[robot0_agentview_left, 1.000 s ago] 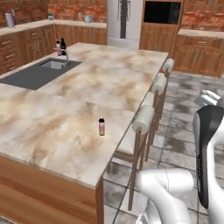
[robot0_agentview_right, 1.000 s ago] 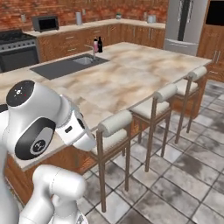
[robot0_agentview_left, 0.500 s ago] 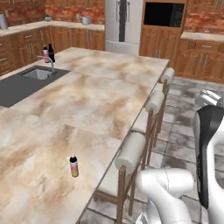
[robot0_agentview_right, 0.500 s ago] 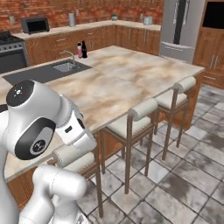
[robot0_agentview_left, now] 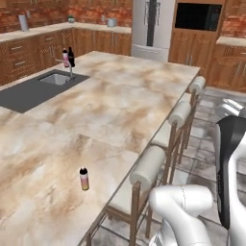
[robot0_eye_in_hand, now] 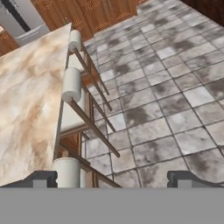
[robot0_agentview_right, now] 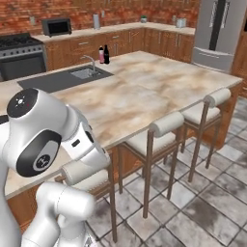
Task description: Place the large bottle from the dining counter next to the other large bottle outside the sink, and place the small bottle from the dining counter next to the other small bottle inside the sink.
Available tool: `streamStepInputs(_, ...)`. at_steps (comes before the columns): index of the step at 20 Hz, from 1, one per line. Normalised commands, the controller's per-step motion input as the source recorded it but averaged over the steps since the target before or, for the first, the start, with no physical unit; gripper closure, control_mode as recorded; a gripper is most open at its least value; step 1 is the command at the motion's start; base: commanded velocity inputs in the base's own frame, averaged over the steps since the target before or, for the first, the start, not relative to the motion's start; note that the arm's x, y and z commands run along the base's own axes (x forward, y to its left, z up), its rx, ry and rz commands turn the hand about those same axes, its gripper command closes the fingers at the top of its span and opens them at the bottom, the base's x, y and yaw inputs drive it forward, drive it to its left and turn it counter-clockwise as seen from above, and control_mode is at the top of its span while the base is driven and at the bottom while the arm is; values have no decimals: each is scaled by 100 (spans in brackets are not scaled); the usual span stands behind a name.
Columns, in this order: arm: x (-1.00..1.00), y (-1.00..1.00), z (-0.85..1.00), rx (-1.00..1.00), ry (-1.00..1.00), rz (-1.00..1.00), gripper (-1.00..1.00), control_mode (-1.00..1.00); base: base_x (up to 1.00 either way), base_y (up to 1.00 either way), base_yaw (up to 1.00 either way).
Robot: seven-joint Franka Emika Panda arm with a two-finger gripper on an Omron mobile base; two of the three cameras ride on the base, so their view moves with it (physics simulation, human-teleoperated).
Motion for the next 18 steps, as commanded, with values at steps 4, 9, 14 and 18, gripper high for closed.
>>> streamStepInputs(4,0,0,0,0,0,0,-100,100,0,0,25)
streamStepInputs(9,0,0,0,0,0,0,-100,100,0,0,25)
streamStepInputs(14,0,0,0,0,0,0,-100,100,0,0,25)
streamStepInputs(18,0,0,0,0,0,0,-100,100,0,0,25)
